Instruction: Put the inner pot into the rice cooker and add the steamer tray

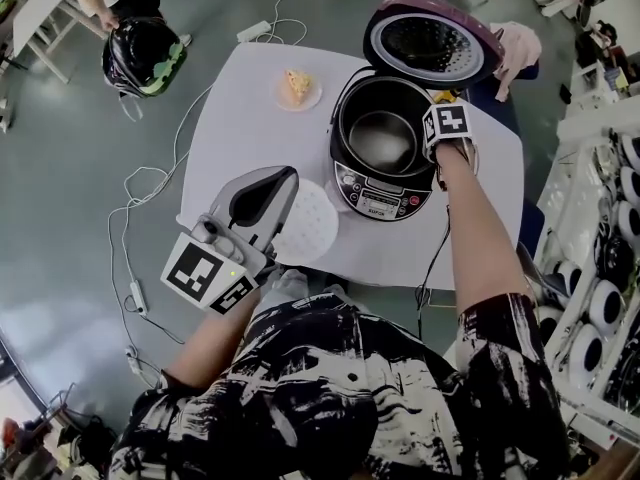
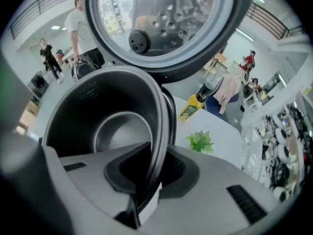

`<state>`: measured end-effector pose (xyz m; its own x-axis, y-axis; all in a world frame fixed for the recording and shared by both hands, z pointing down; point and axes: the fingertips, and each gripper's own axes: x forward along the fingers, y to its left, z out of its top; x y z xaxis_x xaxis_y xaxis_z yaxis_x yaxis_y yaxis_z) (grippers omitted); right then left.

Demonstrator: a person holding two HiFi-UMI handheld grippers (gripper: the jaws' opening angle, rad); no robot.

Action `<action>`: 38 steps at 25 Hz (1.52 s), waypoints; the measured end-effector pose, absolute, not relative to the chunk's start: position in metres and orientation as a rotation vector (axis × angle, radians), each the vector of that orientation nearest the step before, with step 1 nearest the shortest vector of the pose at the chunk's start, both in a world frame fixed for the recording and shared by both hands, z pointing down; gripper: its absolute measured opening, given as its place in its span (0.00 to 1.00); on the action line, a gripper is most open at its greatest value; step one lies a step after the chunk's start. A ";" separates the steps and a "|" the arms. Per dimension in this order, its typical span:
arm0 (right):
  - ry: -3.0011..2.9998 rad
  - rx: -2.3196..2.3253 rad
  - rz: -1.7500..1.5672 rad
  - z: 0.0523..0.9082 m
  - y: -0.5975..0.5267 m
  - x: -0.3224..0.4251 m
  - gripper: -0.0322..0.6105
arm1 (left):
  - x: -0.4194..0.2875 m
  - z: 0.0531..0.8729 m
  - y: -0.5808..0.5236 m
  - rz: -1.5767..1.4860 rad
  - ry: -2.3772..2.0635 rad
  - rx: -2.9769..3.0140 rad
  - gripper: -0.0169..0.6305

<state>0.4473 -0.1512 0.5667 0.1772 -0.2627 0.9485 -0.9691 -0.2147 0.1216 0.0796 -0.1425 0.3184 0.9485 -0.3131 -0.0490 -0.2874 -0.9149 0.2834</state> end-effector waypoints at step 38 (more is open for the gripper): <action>-2.212 1.347 1.134 0.457 0.011 0.212 0.14 | 0.085 0.307 -0.151 -0.143 -0.439 2.870 0.03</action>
<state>0.2118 0.0114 0.4567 -0.5083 -0.6032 0.6146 -0.8512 0.2436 -0.4649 0.0850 -0.1512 0.3065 0.9503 -0.3055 -0.0605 -0.2826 -0.9276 0.2442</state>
